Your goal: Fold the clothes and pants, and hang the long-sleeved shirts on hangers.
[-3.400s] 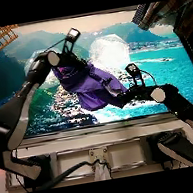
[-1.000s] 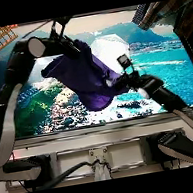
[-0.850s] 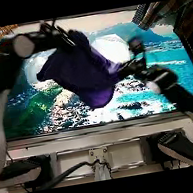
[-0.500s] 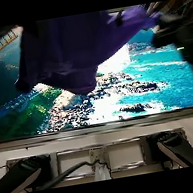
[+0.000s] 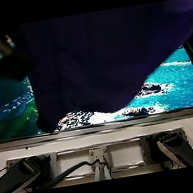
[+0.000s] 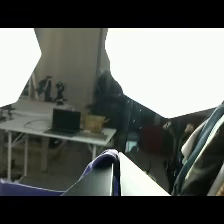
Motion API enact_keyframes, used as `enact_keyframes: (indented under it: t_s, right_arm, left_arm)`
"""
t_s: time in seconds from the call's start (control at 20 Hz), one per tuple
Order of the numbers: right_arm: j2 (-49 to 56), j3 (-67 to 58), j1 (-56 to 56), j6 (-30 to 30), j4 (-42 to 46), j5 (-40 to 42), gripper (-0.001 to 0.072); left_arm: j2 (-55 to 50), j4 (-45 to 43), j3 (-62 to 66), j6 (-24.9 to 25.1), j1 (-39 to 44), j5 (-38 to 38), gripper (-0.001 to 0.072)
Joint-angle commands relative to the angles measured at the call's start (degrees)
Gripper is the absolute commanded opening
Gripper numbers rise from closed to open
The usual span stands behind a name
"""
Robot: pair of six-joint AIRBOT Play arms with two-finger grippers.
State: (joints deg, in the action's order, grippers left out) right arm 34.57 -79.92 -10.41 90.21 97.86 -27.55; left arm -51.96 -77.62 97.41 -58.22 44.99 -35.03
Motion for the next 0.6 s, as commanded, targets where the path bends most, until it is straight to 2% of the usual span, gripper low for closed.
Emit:
enact_keyframes:
  t_s: [0.0, 0.05, 0.1, 0.15, 0.25, 0.35, 0.4, 0.45, 0.5, 0.55]
  right_arm:
    - [5.5, -4.3, 0.1, -1.4, 0.0, 3.2, 0.0016]
    - [8.2, -5.2, 0.1, -1.4, -0.2, 3.6, 0.0016]
    - [11.6, -5.8, 0.0, -1.4, -0.7, 3.3, 0.0016]
    - [15.0, -5.9, 0.0, -1.4, -2.3, 3.2, 0.0016]
    - [23.5, -5.9, 0.0, -1.4, -7.3, 2.9, 0.0017]
    - [32.7, -5.9, -0.7, -1.4, -13.3, 2.9, 0.0019]
    - [36.9, -5.9, -1.6, -1.4, -15.3, 2.8, 0.0049]
    - [40.9, -5.9, -2.6, -1.4, -16.7, 1.7, 0.0377]
    - [43.5, -5.9, -3.3, -1.4, -17.0, -0.9, 0.0604]
    - [45.3, -5.9, -3.8, -0.9, -17.3, -4.9, 0.0527]
  left_arm:
    - [-4.0, -7.2, 0.0, -18.3, -1.8, -6.6, 0.0008]
    - [-5.9, -9.3, 0.0, -24.7, -3.7, -13.3, 0.0009]
    - [-7.8, -11.1, 0.0, -27.2, -5.1, -20.5, 0.0008]
    - [-10.0, -13.4, -0.1, -27.3, -6.7, -28.1, 0.0008]
    - [-14.9, -19.4, -0.9, -27.3, -9.9, -38.4, 0.0008]
    - [-19.9, -23.5, -4.2, -27.3, -14.4, -40.6, 0.0008]
    - [-22.7, -23.7, -5.9, -27.3, -17.1, -39.1, 0.0009]
    - [-26.3, -23.8, -7.2, -27.4, -20.2, -35.9, 0.0028]
    - [-29.9, -23.7, -7.5, -29.5, -22.8, -33.6, 0.0199]
    - [-33.3, -23.7, -7.5, -33.5, -25.4, -32.3, 0.0498]
